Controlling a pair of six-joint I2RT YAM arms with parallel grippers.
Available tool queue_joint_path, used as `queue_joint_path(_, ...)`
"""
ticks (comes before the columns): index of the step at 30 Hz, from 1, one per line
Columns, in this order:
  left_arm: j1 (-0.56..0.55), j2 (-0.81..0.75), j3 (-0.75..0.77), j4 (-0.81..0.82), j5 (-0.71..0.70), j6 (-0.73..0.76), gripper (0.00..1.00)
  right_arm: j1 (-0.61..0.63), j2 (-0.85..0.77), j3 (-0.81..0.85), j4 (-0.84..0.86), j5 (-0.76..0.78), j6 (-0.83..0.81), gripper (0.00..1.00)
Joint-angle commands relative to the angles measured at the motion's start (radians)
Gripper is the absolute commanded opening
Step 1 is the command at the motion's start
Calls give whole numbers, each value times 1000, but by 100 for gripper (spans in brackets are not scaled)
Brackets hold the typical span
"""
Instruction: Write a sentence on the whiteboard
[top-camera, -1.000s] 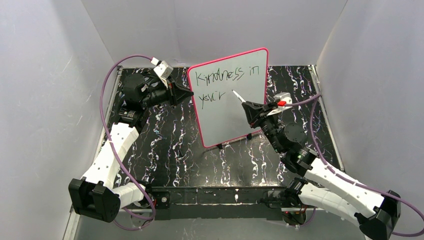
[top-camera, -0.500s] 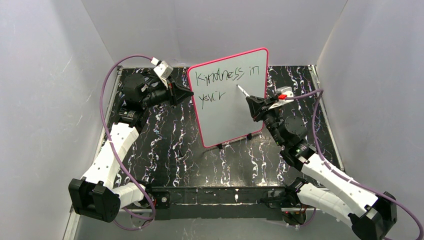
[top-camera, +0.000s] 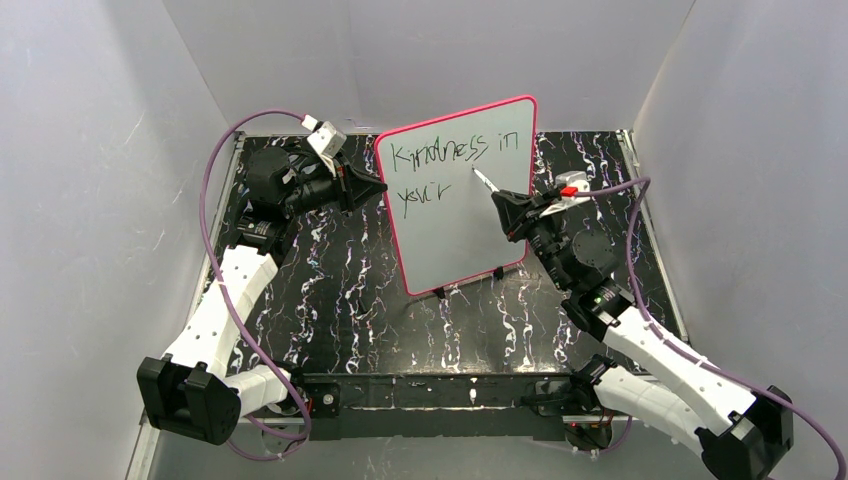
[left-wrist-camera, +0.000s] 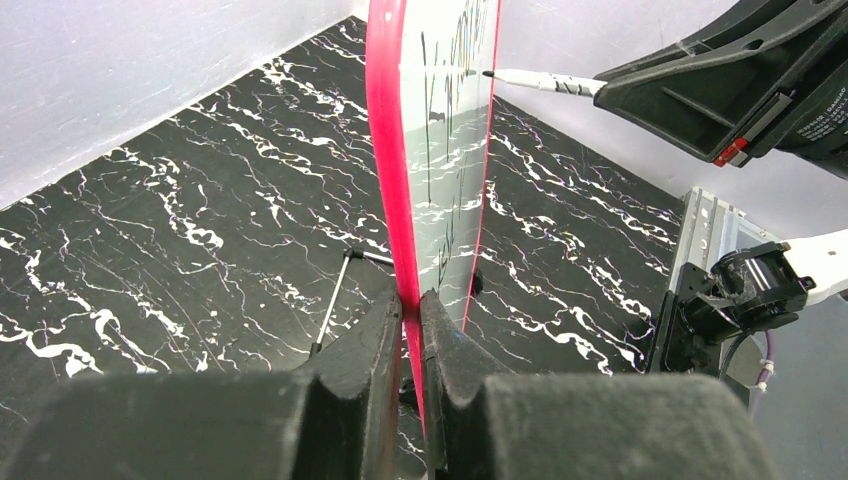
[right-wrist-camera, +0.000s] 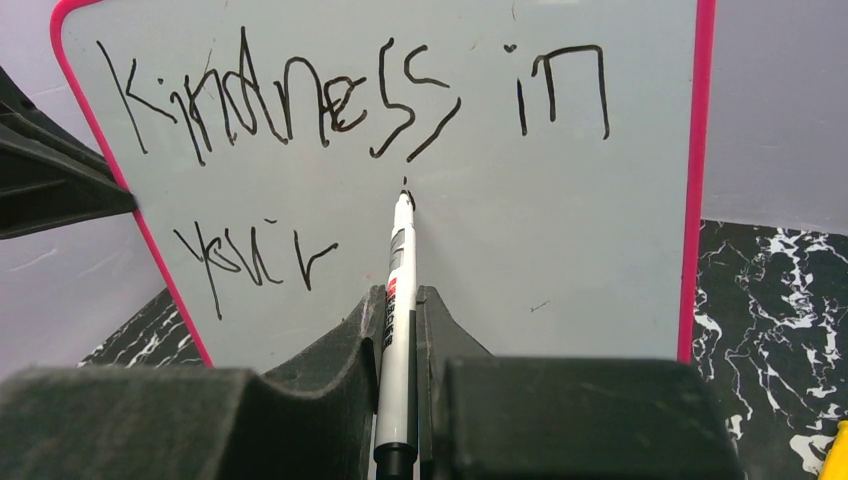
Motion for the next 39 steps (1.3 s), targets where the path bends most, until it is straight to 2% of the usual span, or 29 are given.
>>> queue_joint_path(1,-11,-11,-15,-38,43,6,0,-7,-46,-25,-33,0,48,1)
queue_joint_path(16,-12,-13,-13,-38,45,4,0,-6,-59,-96,-69,-23,126,1)
queue_joint_path(30,-12,-10,-11,-38,45,4,0,-6,-62,-6,11,-14,80,1)
queue_joint_path(39,-12,-7,-13,-38,46,3,0,-6,-1,38,85,1,25,1)
